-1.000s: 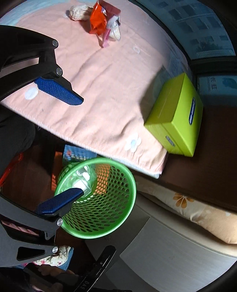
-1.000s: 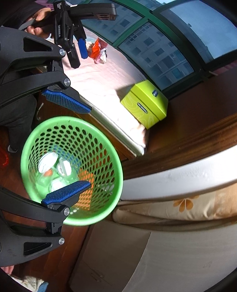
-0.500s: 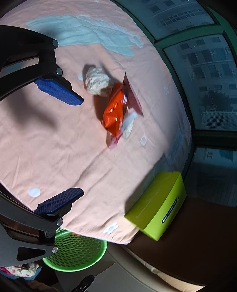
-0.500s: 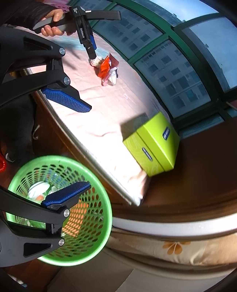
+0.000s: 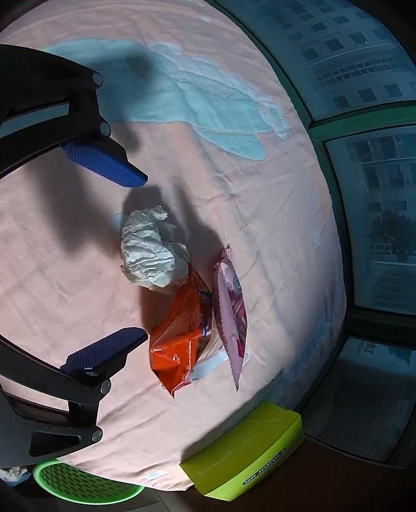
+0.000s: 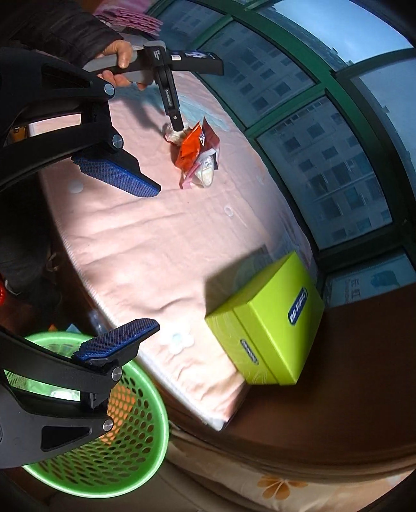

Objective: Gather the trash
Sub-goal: 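Move the left tool to the bench and grasp the crumpled white tissue, then grasp the round labeled cup with the right gripper while the left holds the tissue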

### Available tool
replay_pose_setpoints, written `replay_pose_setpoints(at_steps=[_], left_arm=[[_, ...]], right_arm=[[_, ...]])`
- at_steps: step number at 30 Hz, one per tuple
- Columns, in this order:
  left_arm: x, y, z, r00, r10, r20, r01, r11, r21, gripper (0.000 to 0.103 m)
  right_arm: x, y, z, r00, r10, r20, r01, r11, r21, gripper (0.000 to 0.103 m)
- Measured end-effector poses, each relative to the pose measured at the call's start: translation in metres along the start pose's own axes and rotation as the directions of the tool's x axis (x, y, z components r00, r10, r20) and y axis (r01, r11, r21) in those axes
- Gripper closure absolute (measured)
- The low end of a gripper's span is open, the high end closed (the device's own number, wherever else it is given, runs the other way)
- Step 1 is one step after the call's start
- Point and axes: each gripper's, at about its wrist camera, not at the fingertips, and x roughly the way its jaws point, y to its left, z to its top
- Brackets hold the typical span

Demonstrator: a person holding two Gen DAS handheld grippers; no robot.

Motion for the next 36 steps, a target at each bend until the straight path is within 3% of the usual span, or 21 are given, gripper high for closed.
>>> replay_pose_setpoints(at_steps=[7, 14, 17, 36], left_arm=[[0.022, 0.001, 0.006, 0.999, -0.012, -0.031, 0.012, 1.000, 0.010, 0.028], [0.025, 0.009, 0.004, 0.999, -0.051, -0.014, 0.051, 0.999, -0.006, 0.050], [0.021, 0.012, 0.003, 0.999, -0.054, -0.003, 0.054, 0.999, 0.001, 0.055], [-0.041, 0.058, -0.024, 0.999, -0.021, 0.045, 0.023, 0.999, -0.034, 0.058]], right_arm=[[0.020, 0.022, 0.012, 0.999, 0.028, -0.019, -0.029, 0.999, -0.035, 0.025], [0.036, 0.039, 0.022, 0.998, 0.051, -0.035, -0.054, 0.996, -0.070, 0.025], [0.041, 0.046, 0.026, 0.997, 0.060, -0.037, -0.063, 0.994, -0.087, 0.025], [0.085, 0.097, 0.033, 0.982, 0.163, -0.096, -0.176, 0.973, -0.148, 0.025]])
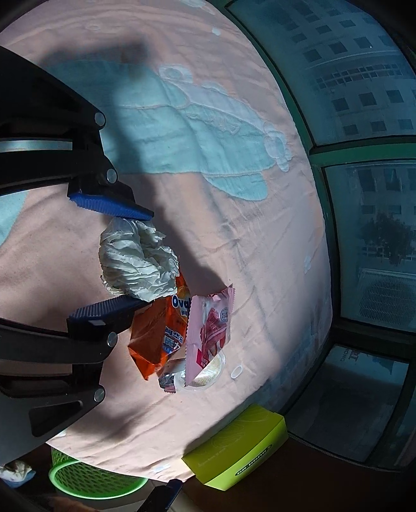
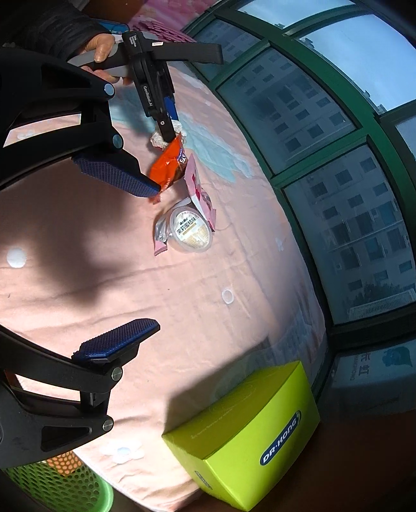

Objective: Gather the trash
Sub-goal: 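Grasp the round labeled cup with the right gripper while the left holds the tissue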

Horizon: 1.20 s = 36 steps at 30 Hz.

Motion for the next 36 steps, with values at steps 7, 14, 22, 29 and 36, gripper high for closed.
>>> replay_pose_setpoints(at_steps=[7, 14, 22, 29, 36], left_arm=[[-0.015, 0.018, -0.011, 1.000, 0.013, -0.001, -0.013, 1.000, -0.022, 0.058], [-0.031, 0.029, -0.012, 1.000, -0.004, 0.020, 0.004, 0.999, -0.035, 0.058], [-0.036, 0.032, -0.008, 1.000, -0.003, 0.023, 0.004, 0.999, -0.034, 0.058], [-0.046, 0.036, -0.006, 0.999, -0.023, 0.034, 0.025, 0.999, -0.038, 0.058], [-0.059, 0.056, -0.009, 0.999, 0.001, 0.042, 0.002, 0.997, -0.074, 0.058]], right_arm=[[0.026, 0.016, 0.009, 0.999, 0.033, -0.035, -0.034, 0.999, -0.026, 0.025], [0.048, 0.026, 0.018, 0.998, 0.021, -0.065, -0.025, 0.998, -0.062, 0.027], [0.057, 0.040, 0.012, 0.994, 0.055, -0.097, -0.065, 0.993, -0.102, 0.029], [0.062, 0.056, 0.003, 0.990, 0.077, -0.118, -0.094, 0.984, -0.149, 0.031], [0.065, 0.052, 0.007, 0.992, 0.066, -0.109, -0.080, 0.989, -0.126, 0.031]])
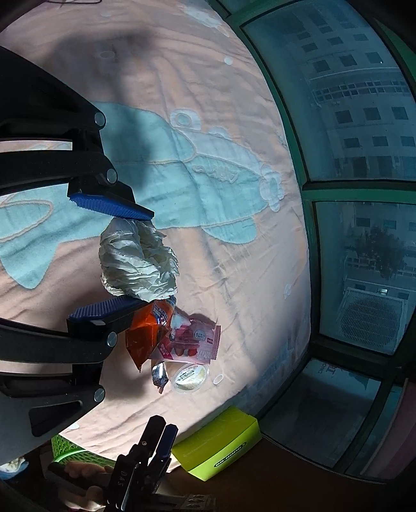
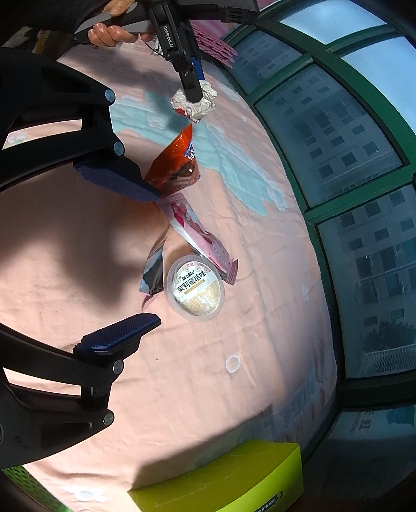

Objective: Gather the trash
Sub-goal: 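Grasp the round labeled cup with the right gripper while the left holds the tissue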

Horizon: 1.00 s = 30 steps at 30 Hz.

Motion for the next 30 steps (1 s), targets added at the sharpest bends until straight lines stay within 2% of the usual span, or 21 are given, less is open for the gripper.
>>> replay_pose_setpoints(at_steps=[6, 16, 23, 30], left_arm=[[-0.005, 0.010, -0.002, 1.000, 0.006, 0.006, -0.006, 1.000, -0.019, 0.058], [-0.010, 0.021, 0.001, 1.000, -0.003, 0.017, 0.004, 0.999, -0.045, 0.058], [-0.007, 0.019, 0.000, 1.000, -0.011, 0.008, 0.012, 0.999, -0.044, 0.058], [0.000, 0.019, 0.000, 1.000, -0.013, -0.003, 0.013, 0.999, -0.046, 0.058]], right_arm=[[0.019, -0.004, 0.011, 0.999, -0.030, -0.020, 0.030, 1.000, -0.006, 0.031], [0.057, -0.005, 0.019, 0.993, -0.082, -0.086, 0.075, 0.994, -0.085, 0.031], [0.077, -0.010, 0.024, 0.983, -0.147, -0.109, 0.132, 0.982, -0.138, 0.031], [0.081, -0.015, 0.026, 0.984, -0.144, -0.109, 0.130, 0.983, -0.130, 0.031]])
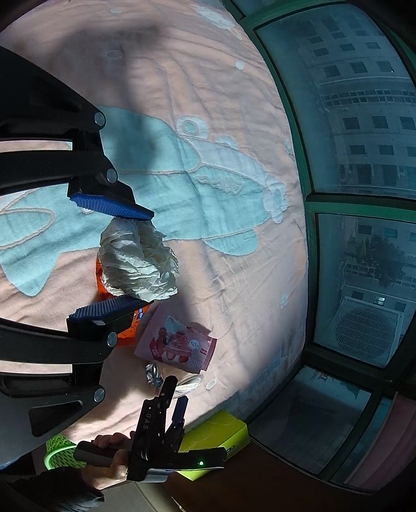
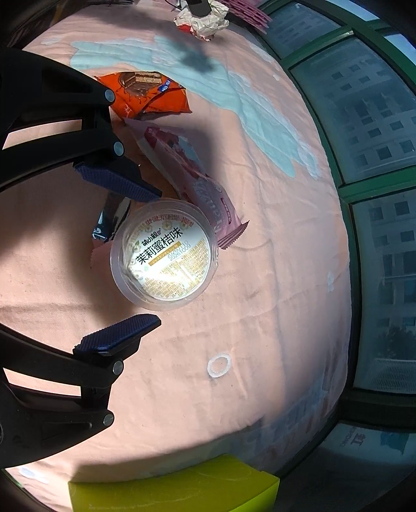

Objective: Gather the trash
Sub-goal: 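Grasp the round labeled cup with the right gripper while the left holds the tissue, then carry the tissue and the labeled cup over the green basket with both tools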

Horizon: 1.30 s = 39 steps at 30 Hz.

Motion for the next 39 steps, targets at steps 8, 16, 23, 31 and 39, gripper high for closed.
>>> replay_pose_setpoints(at_steps=[8, 16, 23, 31, 39], left_arm=[[0.004, -0.002, 0.000, 1.000, -0.003, -0.005, 0.003, 1.000, 0.003, 0.058], [0.008, -0.001, -0.003, 1.000, -0.002, -0.017, 0.002, 1.000, 0.002, 0.058], [0.011, -0.004, -0.004, 1.000, -0.007, -0.025, 0.007, 1.000, 0.004, 0.058], [0.009, -0.018, -0.002, 0.999, -0.030, -0.021, 0.030, 0.999, 0.023, 0.058], [0.000, -0.057, -0.001, 0.996, -0.090, -0.010, 0.091, 0.992, 0.083, 0.058]], right_arm=[[0.006, -0.004, 0.002, 1.000, 0.007, -0.008, -0.007, 1.000, 0.021, 0.029], [0.012, -0.008, 0.005, 0.999, 0.033, -0.004, -0.033, 0.998, 0.046, 0.028], [0.017, -0.009, 0.008, 0.998, 0.059, -0.005, -0.058, 0.997, 0.050, 0.036], [-0.006, -0.007, -0.002, 0.998, 0.045, 0.042, -0.047, 0.998, 0.038, 0.036], [-0.065, -0.019, -0.030, 0.994, 0.022, 0.103, -0.032, 0.994, 0.104, 0.036]])
